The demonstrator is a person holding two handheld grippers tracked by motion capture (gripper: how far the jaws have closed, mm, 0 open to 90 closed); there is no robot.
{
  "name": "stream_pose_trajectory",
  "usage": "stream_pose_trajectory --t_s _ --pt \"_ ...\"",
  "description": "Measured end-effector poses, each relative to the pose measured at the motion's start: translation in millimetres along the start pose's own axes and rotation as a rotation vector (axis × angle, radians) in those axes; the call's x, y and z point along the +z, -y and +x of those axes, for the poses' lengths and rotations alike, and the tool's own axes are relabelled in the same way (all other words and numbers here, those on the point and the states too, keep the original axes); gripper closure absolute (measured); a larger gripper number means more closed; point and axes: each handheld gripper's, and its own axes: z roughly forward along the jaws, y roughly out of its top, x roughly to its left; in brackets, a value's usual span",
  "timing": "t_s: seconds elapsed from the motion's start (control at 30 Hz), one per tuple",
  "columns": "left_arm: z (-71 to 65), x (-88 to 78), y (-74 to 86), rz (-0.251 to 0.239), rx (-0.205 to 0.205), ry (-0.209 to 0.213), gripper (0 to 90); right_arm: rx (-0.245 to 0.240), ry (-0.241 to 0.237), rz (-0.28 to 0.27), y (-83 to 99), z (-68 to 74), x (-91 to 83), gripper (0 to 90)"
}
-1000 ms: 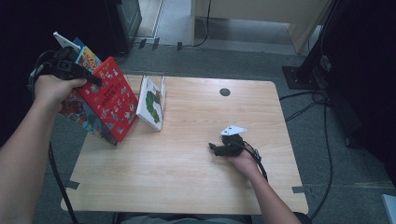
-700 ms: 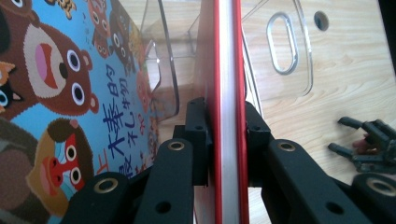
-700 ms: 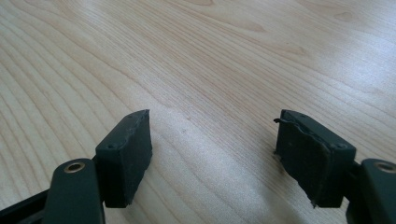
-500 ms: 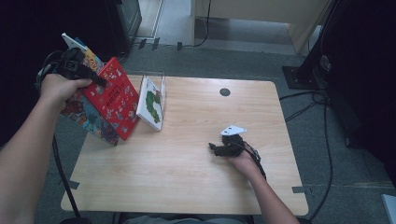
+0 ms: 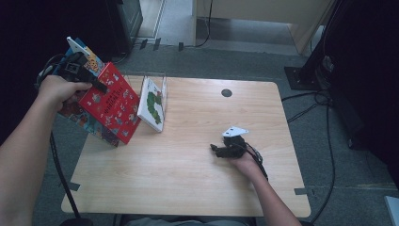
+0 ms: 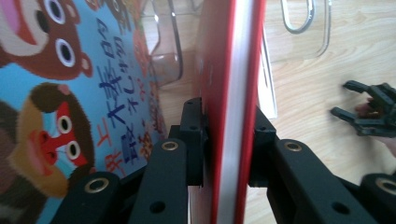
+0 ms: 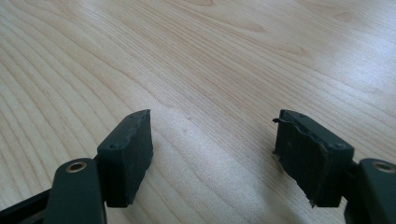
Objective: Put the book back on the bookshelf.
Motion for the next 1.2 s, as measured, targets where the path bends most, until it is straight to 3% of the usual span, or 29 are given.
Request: stream_pose_trajectory --t_s 0.17,0.43,0.63,1.1,1.2 --pt "-1.0 0.3 -1.7 0.011 -0.022 -0.019 78.7 -0.001 -0.001 0.0 0.0 0.0 -0.1 27.8" --pt "5.7 -0.7 -7.8 -0.024 -0.078 0.021 79.3 -0.005 -0.004 -0.002 0.1 0.1 -0.2 28.7" --pt "4.1 -5.9 -17.0 -0.067 -0.077 0.0 79.4 -0.007 -0.006 -0.003 -0.1 -0.1 0.1 28.7" --pt "9.9 -3.4 -33.5 -0.103 -0.1 0.01 79.1 -0.016 -0.008 -0.005 -0.3 2.2 0.2 29.9" --pt "12.1 3.5 -33.6 -0.09 -0.092 -0.011 79.1 -0.013 -0.009 -0.003 -0.3 2.4 0.1 29.8"
